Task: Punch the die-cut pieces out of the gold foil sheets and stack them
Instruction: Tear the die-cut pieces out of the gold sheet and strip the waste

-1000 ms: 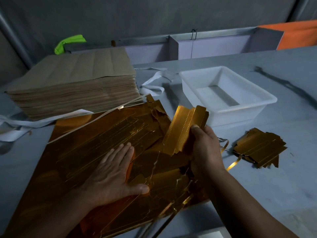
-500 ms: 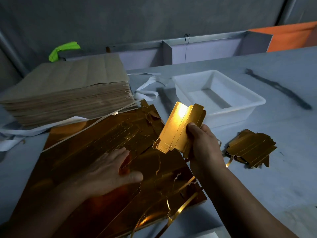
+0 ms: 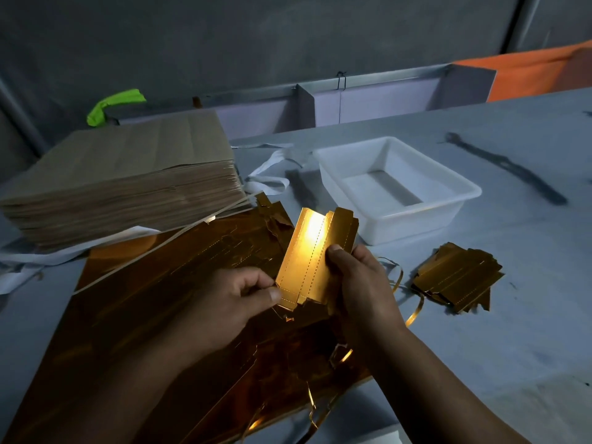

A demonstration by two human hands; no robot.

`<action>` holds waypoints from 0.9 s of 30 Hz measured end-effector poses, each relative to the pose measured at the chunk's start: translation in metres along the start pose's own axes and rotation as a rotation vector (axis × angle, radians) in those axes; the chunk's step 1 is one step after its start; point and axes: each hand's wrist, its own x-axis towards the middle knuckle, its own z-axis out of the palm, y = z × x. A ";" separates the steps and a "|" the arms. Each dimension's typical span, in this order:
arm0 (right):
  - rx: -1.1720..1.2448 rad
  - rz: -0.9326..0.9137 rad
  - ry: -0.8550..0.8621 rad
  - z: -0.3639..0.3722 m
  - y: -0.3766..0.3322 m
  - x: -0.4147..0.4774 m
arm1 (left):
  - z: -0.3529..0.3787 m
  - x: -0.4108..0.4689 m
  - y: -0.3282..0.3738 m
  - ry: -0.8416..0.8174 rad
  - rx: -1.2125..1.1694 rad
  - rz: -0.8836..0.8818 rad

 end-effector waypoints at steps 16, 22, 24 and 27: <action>0.054 0.024 0.003 -0.009 -0.001 -0.005 | -0.004 0.000 0.006 -0.022 0.065 -0.044; 0.043 0.048 0.014 -0.015 -0.003 -0.003 | -0.012 0.002 0.008 -0.078 -0.058 -0.078; 0.034 0.034 0.064 -0.023 -0.006 0.000 | -0.021 0.001 0.008 -0.088 -0.071 -0.090; 0.001 0.006 0.069 -0.029 -0.010 0.002 | -0.023 0.000 0.005 -0.188 0.035 -0.107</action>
